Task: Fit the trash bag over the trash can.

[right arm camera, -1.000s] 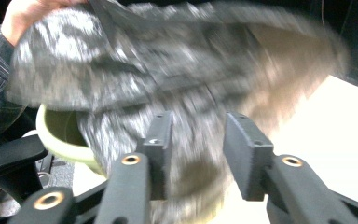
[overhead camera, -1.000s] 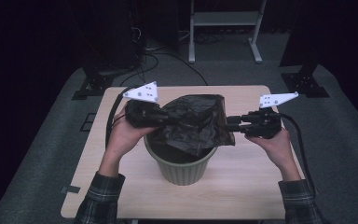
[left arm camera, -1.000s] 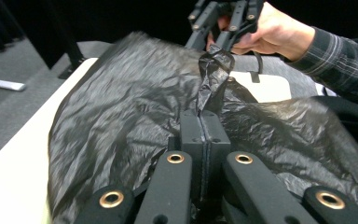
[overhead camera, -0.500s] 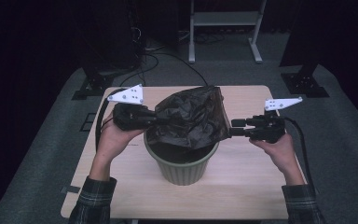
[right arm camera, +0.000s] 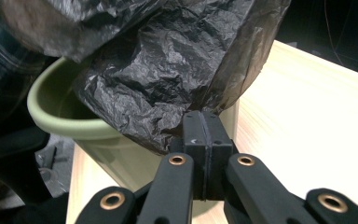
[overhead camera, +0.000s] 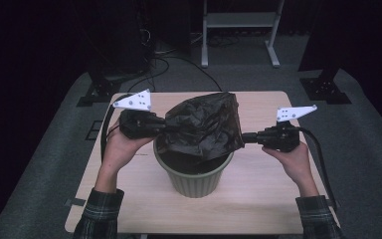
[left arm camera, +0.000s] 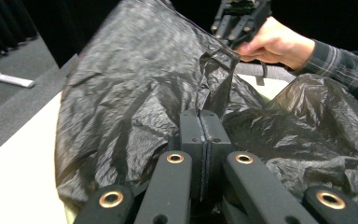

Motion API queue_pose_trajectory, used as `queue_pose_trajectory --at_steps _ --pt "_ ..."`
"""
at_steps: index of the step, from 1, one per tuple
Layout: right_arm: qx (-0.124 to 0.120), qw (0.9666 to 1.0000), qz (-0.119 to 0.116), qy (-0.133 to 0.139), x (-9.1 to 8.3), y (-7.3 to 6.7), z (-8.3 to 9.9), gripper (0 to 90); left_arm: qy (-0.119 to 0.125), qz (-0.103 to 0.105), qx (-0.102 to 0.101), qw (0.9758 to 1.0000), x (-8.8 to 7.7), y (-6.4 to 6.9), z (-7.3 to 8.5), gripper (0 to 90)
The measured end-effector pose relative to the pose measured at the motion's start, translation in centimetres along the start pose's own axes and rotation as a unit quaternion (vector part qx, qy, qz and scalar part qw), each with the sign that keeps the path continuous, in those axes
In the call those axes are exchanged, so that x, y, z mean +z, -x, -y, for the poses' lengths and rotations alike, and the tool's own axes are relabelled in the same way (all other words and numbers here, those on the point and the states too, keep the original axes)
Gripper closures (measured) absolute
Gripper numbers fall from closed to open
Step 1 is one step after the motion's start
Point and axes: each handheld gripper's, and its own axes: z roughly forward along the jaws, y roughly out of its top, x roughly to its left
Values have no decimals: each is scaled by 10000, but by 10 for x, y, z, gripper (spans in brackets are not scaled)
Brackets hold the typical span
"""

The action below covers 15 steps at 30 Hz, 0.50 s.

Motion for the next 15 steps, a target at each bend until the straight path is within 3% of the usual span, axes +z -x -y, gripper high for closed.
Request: queue_pose_trajectory --at_steps 7,15 --pt "-151 9997 157 -81 -21 -5 8 899 187 -400 -287 9986 -25 -13 18 900" --pt "-153 9990 406 -102 -55 -7 24 900 491 -755 -700 9935 -57 -25 48 900"
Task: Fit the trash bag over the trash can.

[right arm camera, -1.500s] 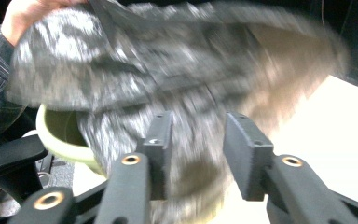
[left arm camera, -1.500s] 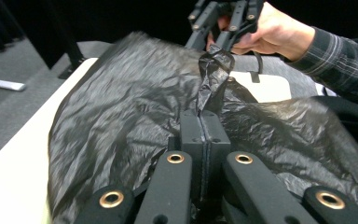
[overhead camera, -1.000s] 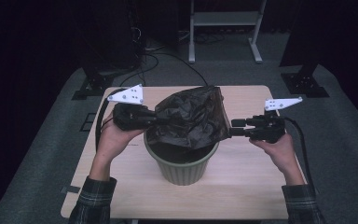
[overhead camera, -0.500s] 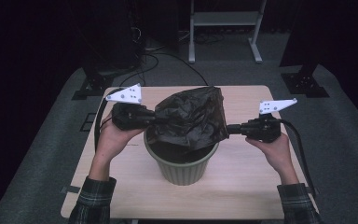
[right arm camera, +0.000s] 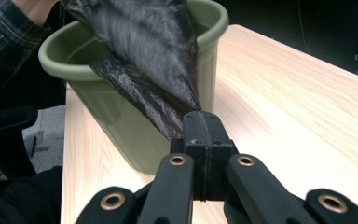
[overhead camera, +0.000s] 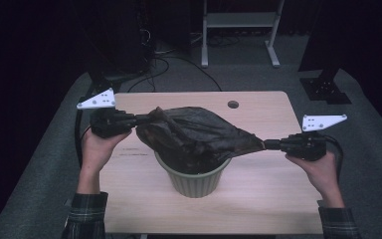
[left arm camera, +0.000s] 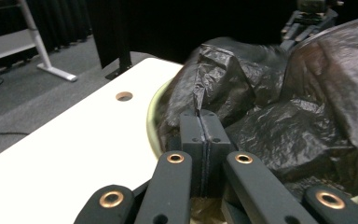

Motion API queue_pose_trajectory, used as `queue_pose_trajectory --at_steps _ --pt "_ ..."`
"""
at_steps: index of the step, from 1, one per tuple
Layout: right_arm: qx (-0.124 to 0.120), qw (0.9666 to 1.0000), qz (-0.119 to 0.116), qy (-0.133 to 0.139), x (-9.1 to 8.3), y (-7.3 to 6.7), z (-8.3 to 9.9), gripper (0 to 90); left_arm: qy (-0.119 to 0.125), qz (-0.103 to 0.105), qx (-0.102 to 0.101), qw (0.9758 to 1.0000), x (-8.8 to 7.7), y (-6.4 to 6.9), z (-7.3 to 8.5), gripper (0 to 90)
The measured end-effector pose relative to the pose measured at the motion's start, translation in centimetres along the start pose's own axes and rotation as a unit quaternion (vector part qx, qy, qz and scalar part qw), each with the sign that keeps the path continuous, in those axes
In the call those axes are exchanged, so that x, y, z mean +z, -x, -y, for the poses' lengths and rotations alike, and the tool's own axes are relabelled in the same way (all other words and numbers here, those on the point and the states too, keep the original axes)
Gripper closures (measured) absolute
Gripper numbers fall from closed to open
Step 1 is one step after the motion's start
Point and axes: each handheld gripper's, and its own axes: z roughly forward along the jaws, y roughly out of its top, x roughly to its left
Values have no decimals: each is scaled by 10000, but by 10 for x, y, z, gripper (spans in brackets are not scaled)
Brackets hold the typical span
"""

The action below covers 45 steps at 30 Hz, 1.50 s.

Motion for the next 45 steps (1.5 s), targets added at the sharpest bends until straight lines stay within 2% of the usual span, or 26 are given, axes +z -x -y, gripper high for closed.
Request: queue_pose_trajectory --at_steps 5,6,11,12,14,17,23,29,33,37,40,42,45 --pt "-28 9998 141 -149 -12 -1 9 900 60 -151 -143 9998 -12 -8 15 900" --pt "-25 9997 171 -184 -13 -1 11 900 82 -115 -184 9997 -14 -10 19 900" --pt "-39 9996 135 -256 -14 -2 16 895 -41 -140 -199 9997 -9 -9 29 900" --pt "-56 9996 137 -240 -14 -3 15 848 -30 -106 -182 9998 -8 -9 29 900" --pt "-24 9999 84 -116 -16 -3 11 736 26 -65 -161 9998 -6 -8 29 899" --pt "-126 9997 152 116 -20 -7 -1 672 40 -46 -131 9999 -6 -7 27 898" --pt "-414 9973 207 568 -24 -18 -32 588 46 -23 -91 9999 -4 -6 24 896" --pt "-624 9941 114 878 -26 -28 -55 571 49 12 -54 10000 1 -5 22 897" --pt "-668 9947 63 774 -13 -30 -63 579 87 37 -43 9999 3 -4 21 896" --pt "-756 9959 -68 489 15 -30 -65 590 84 57 -39 9999 4 -4 19 897" --pt "-747 9964 -137 371 32 -28 -65 603 100 58 -32 9999 4 -4 18 897" --pt "-742 9968 -134 271 44 -26 -65 632 100 63 -26 9999 4 -4 18 897" --pt "-720 9971 -102 206 51 -23 -65 683 104 66 -24 9999 4 -4 18 897"
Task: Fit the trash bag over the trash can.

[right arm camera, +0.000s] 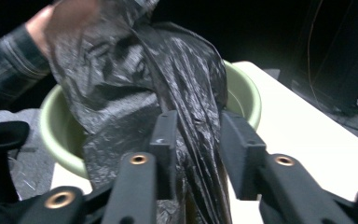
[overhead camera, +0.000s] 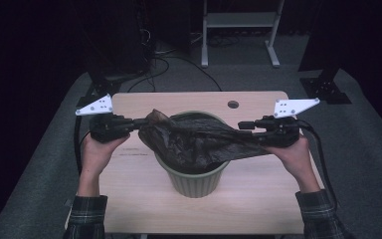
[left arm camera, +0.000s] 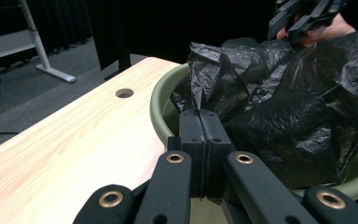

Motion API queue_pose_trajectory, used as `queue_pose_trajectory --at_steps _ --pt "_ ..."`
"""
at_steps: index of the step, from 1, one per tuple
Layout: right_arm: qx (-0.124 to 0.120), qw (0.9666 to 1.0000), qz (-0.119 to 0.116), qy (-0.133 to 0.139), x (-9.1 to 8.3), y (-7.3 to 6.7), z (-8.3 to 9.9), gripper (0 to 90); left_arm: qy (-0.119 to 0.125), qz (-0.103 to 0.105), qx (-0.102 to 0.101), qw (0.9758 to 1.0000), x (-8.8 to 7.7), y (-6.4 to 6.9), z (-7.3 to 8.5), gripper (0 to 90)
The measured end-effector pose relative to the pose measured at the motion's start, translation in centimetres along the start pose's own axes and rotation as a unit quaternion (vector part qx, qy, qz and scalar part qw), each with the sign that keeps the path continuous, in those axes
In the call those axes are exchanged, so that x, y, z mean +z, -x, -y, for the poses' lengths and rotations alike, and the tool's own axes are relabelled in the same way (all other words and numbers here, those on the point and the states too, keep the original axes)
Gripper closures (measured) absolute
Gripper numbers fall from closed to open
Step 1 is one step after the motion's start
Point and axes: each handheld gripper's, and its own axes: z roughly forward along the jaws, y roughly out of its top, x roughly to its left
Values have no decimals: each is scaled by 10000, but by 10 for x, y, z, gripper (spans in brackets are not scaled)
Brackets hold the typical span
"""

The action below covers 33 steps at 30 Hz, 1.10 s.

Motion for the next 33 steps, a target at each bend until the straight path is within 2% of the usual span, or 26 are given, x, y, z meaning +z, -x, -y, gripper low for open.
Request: queue_pose_trajectory --at_steps 6,13,20,27,31,33 --pt "2 9999 11 -100 5 4 2 889 -15 10 6 10000 1 -1 -1 898" --pt "52 10000 72 -13 0 10 0 899 -35 -18 42 10000 5 -5 -8 898" --pt "206 9990 400 -8 -1 29 -5 899 -133 -170 91 9997 13 -16 -21 899" --pt "485 9964 686 -71 19 53 -5 899 -98 -400 -95 9991 22 -38 -18 900" --pt "637 9947 802 -125 33 67 0 899 -223 -573 -202 9979 30 -48 -9 899" --pt "715 9934 863 -236 41 72 5 900 -319 -630 -262 9972 35 -52 -3 899"
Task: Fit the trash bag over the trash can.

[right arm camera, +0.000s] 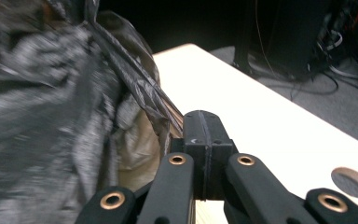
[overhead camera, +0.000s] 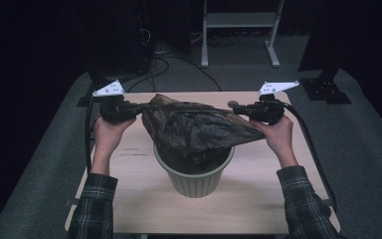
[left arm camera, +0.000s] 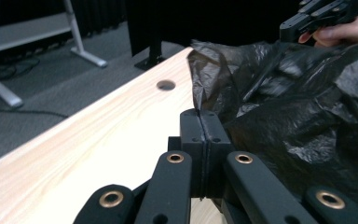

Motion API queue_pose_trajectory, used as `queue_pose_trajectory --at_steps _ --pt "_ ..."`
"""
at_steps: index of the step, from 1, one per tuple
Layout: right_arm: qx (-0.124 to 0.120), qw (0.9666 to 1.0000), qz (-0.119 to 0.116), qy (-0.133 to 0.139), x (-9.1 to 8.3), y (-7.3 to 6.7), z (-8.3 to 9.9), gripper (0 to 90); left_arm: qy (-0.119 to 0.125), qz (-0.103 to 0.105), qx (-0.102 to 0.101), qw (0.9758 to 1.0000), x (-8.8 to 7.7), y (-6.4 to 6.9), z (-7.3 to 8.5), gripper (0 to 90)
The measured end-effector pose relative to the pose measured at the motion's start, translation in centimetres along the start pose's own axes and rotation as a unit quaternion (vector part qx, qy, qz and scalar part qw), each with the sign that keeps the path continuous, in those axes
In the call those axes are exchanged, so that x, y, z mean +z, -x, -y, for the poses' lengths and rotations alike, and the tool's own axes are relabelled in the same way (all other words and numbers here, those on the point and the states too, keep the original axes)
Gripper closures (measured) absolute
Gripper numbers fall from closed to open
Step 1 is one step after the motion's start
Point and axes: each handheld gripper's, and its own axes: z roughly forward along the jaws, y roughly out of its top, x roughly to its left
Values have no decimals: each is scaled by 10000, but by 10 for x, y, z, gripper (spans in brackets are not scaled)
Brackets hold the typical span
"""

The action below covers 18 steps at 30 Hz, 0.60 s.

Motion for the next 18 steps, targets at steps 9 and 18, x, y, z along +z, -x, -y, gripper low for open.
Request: queue_pose_trajectory --at_steps 9,18 --pt "14 9978 134 -651 35 -1 26 900 -648 -31 -216 9977 22 -4 37 900" --pt "126 9989 124 -438 22 -3 32 750 -562 77 -231 9981 18 1 44 899"
